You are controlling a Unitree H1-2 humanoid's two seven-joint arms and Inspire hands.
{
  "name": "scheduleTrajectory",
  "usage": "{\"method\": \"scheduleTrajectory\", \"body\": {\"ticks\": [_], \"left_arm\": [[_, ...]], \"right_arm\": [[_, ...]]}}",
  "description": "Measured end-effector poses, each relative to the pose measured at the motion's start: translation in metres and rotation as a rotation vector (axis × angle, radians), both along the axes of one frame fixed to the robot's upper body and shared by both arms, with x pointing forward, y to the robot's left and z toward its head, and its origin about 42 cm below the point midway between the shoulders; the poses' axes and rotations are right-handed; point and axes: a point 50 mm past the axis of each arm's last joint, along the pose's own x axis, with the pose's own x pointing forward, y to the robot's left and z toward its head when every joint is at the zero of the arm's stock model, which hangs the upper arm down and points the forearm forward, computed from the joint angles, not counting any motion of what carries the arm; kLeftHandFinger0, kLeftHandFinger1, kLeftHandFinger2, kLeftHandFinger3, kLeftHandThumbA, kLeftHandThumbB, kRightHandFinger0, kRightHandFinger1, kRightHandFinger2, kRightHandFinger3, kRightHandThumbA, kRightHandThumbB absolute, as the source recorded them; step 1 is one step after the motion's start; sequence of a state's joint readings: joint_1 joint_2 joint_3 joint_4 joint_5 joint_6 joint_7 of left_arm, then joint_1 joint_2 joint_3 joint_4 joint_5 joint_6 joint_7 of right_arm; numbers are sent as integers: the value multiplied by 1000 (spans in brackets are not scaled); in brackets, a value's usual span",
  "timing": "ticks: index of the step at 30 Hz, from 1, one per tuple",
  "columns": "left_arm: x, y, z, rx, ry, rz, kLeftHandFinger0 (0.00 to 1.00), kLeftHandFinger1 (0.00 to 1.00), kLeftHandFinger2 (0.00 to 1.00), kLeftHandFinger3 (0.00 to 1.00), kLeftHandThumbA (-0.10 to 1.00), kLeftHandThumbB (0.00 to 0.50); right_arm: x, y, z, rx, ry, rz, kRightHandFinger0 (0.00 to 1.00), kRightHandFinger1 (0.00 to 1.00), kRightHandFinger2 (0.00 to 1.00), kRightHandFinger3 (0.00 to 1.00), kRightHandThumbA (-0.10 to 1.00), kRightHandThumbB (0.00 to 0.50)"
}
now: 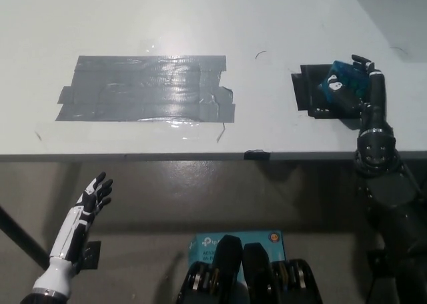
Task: A rubick's cube is kept in the black marked spot on the table and the robot uses its right arm to pick it up and hands it to a person
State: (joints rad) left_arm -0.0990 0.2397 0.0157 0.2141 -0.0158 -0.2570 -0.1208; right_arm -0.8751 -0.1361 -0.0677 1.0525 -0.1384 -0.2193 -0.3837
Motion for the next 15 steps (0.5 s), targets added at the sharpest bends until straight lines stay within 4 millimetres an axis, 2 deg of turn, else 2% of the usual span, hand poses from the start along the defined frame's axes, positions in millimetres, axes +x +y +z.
{"method": "scheduleTrajectory", "body": {"ticks": [2, 8, 15], "left_arm": [[0, 0, 0, 0, 0, 0, 1000, 1000, 1000, 1000, 1000, 183], [-1, -1, -1, 0, 4, -2, 1000, 1000, 1000, 1000, 1000, 185], [-1, -1, -2, 0, 7, -3, 1000, 1000, 1000, 1000, 1000, 195]], "right_arm": [[-4, -1, 3, 4, -31, 0, 0, 290, 727, 842, -100, 185], [-16, -2, 29, 16, -170, 8, 0, 293, 735, 835, -100, 177], [-30, 4, 77, 24, -345, 26, 0, 305, 747, 843, -100, 185]]}}
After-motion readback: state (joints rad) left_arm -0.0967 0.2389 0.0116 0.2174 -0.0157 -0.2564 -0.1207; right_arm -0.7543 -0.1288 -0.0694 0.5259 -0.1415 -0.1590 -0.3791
